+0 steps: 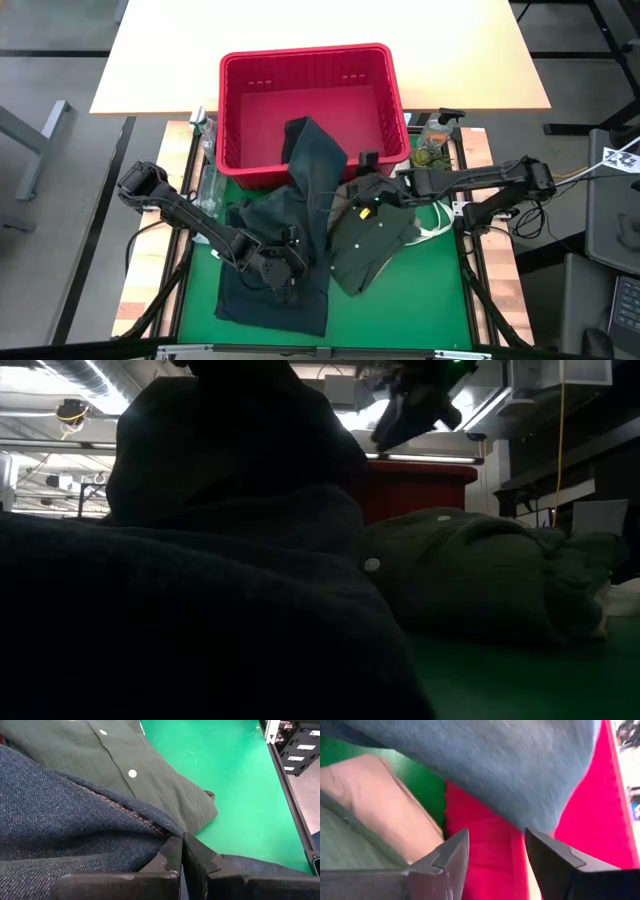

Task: Fold laundry
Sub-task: Fold the dark blue pants

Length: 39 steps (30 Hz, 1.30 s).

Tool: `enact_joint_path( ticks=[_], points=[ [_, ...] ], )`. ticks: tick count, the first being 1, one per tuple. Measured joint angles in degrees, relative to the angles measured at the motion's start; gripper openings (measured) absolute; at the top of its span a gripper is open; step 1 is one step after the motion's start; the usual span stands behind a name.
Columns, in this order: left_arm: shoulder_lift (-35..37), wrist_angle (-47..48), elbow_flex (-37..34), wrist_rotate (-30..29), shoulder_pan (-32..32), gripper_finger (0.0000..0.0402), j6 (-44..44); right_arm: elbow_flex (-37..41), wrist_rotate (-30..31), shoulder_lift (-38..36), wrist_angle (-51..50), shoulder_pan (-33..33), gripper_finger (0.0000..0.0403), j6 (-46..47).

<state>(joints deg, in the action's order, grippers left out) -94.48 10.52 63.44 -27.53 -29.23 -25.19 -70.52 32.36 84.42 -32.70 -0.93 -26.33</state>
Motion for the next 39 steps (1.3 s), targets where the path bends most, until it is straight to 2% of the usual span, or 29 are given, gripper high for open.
enact_joint_path(
  ticks=[5,8,14,18,23,26,32,36,39],
  points=[
    [0.00,0.11,0.00,0.00,0.00,0.0000,-0.15,0.00,0.07,3.00,7.79,-0.17,0.0195,-8.68],
    [0.00,0.18,0.00,0.00,0.00,0.0000,-0.16,-0.02,0.37,4.58,12.41,-0.15,0.0195,-10.51],
    [0.00,0.20,0.00,-0.12,0.02,0.0000,-0.15,-0.02,7.63,7.44,13.35,-0.11,0.0190,-13.11],
    [0.00,0.22,0.00,-0.04,0.02,0.0000,-0.15,-0.02,8.09,7.70,13.39,-0.15,0.0151,-13.09],
    [0.00,0.22,0.00,-0.42,0.02,0.0000,-0.14,-0.02,9.84,7.70,13.79,-1.09,0.0055,-13.09],
    [0.00,0.26,0.00,-0.61,0.04,0.0000,-0.15,-0.02,14.58,7.67,13.38,-3.18,0.0011,-14.88],
    [0.00,0.44,0.00,-1.37,0.00,0.0000,-0.13,-0.02,29.72,7.67,11.84,-10.98,0.0031,-23.08],
    [0.00,0.42,0.00,-1.60,0.02,0.0000,-0.14,-0.02,41.65,7.64,9.57,-16.93,0.0007,-29.40],
    [0.00,0.42,0.00,-1.83,0.02,0.0000,-0.13,-0.02,47.64,7.61,8.50,-21.25,0.0007,-31.61]
  ],
)
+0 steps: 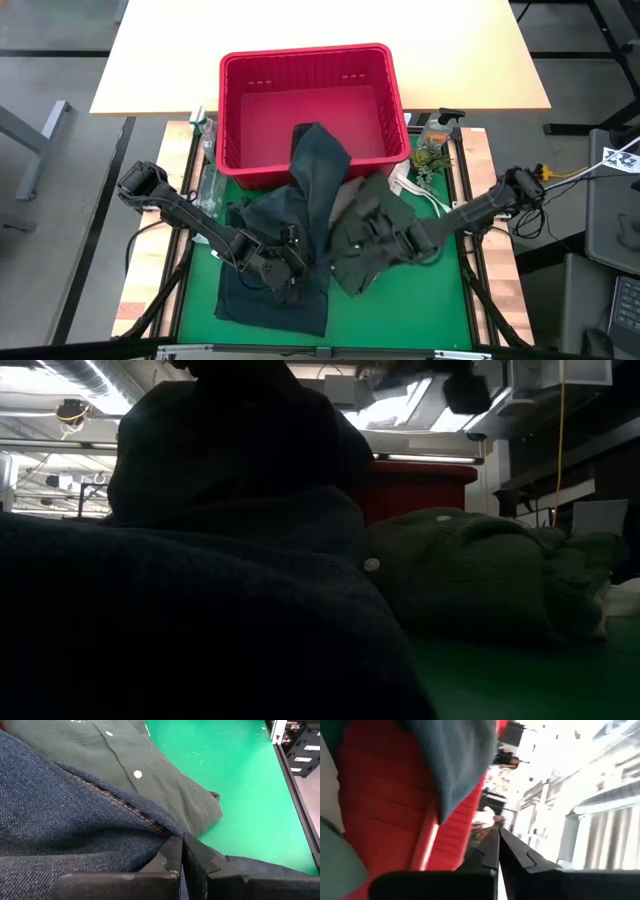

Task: Fold laundry
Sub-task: Fold the dark blue pants

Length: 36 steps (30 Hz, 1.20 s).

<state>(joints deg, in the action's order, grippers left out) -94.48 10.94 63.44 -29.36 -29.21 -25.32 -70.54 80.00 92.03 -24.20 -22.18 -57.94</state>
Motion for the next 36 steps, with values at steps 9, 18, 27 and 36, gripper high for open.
enact_joint_path(
  ticks=[9,18,27,36],
  points=[
    [0.00,-0.02,0.00,-1.14,0.00,0.0000,0.00,0.00,2.08,-0.02,0.23,-9.16,0.0006,1.10],
    [0.00,-0.02,0.00,-1.21,0.00,0.0000,0.00,0.00,1.47,-0.04,0.35,-4.99,0.0012,1.13],
    [0.00,-0.02,0.00,-1.25,0.02,0.0000,0.02,0.00,3.02,-0.04,2.20,1.97,0.0031,15.63],
    [0.00,-0.04,0.00,-1.27,0.04,0.0000,0.02,-0.04,-11.75,-0.04,0.34,7.49,0.0043,22.58]
  ],
)
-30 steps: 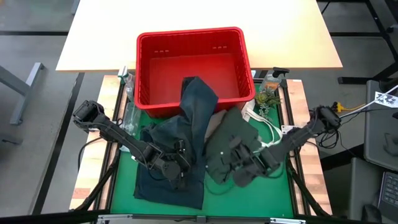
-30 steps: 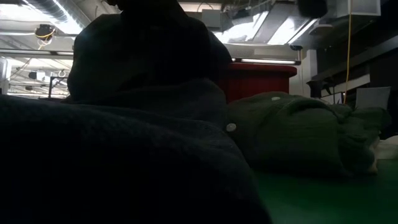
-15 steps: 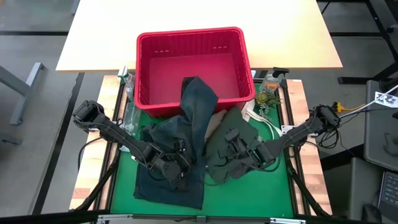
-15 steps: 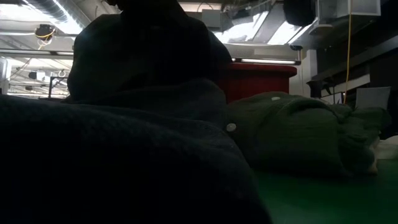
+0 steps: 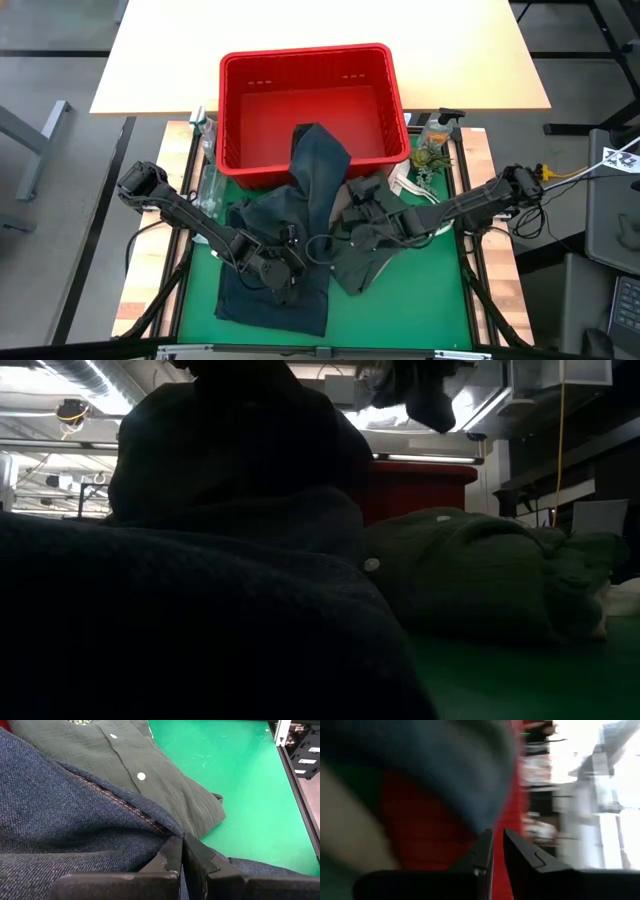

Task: Fold laundry
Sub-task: Fold the dark blue pants

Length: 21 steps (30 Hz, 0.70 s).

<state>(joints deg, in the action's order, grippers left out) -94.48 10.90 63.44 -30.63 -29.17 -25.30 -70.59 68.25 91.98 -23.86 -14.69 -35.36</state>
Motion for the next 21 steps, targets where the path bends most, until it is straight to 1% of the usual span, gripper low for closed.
enact_joint_path(
  ticks=[3,7,11,14,21],
  points=[
    [0.00,0.00,0.00,0.00,0.00,0.0000,-0.04,0.01,-10.79,-0.43,-7.74,3.23,0.0036,7.53],
    [0.00,-0.04,0.00,-0.02,0.02,0.0000,0.00,0.00,-20.48,-1.46,-17.37,7.86,0.0025,16.21],
    [0.00,-0.02,0.00,-0.08,0.36,0.0000,-0.02,0.02,-27.84,-1.52,-21.90,10.86,0.0017,17.24],
    [0.00,-0.18,0.00,-0.11,0.66,0.0000,-0.02,0.02,-30.25,-1.41,-20.91,11.98,0.0017,17.17],
    [0.00,-0.24,0.00,0.04,0.70,0.0000,-0.03,0.02,-29.42,-1.25,-14.12,12.52,0.0017,17.10]
  ],
)
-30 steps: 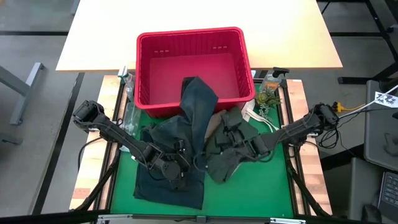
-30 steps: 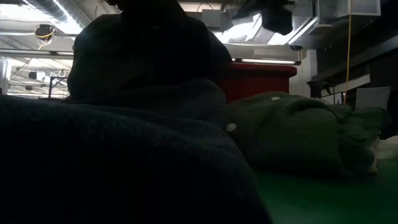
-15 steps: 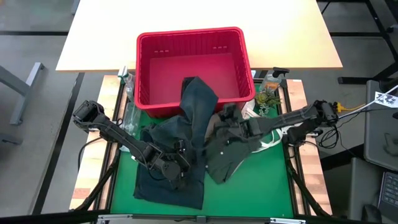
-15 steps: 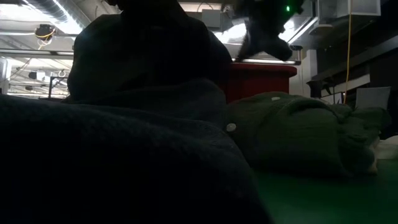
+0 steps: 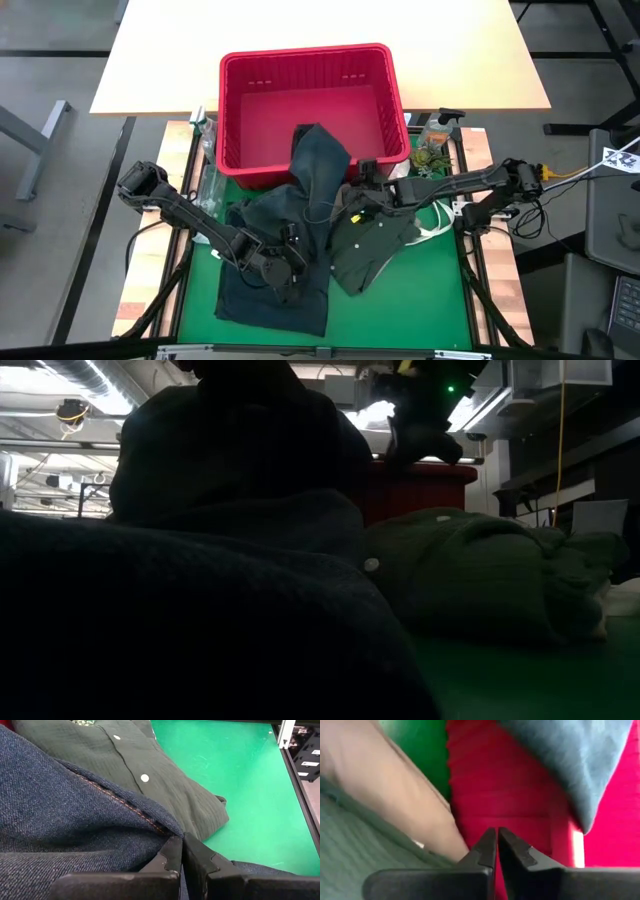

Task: Fold laundry
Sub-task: Fold the dark blue pants

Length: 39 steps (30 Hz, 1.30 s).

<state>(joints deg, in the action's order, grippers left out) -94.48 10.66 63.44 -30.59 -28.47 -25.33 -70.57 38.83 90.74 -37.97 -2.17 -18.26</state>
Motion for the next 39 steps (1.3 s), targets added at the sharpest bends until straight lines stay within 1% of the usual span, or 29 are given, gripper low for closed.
enact_joint_path(
  ticks=[2,4,8,13,17,24,31,35,39],
  points=[
    [0.00,0.00,0.00,0.01,0.00,0.0000,0.00,0.00,0.11,0.00,1.00,0.00,0.0025,-0.16],
    [0.00,0.01,0.00,0.04,0.00,0.0000,-0.01,0.00,0.11,0.00,1.01,-0.02,0.0041,-0.92],
    [0.00,0.02,0.00,0.07,0.00,0.0000,-0.02,0.00,1.00,0.00,1.05,-0.04,0.0095,-1.46],
    [0.00,0.02,0.00,0.09,0.00,0.0000,-0.02,0.00,9.52,0.00,1.02,-0.11,0.0160,-1.51],
    [0.00,0.02,0.00,0.09,0.00,0.0000,-0.02,0.00,15.33,0.00,0.97,-0.11,0.0186,-1.82],
    [0.00,0.02,0.00,0.07,0.00,0.0000,-0.04,0.00,20.98,0.00,0.98,-0.09,0.0195,-7.74],
    [0.00,0.04,0.00,0.07,0.00,0.0000,-0.03,0.00,21.12,0.00,2.90,-0.04,0.0195,-13.06],
    [0.00,0.04,0.00,0.04,0.00,0.0000,-0.03,0.00,17.99,0.00,7.57,-0.04,0.0195,-16.87],
    [0.00,0.04,0.00,0.04,0.00,0.0000,-0.02,0.00,12.26,0.00,12.61,-0.04,0.0195,-18.23]
  ],
)
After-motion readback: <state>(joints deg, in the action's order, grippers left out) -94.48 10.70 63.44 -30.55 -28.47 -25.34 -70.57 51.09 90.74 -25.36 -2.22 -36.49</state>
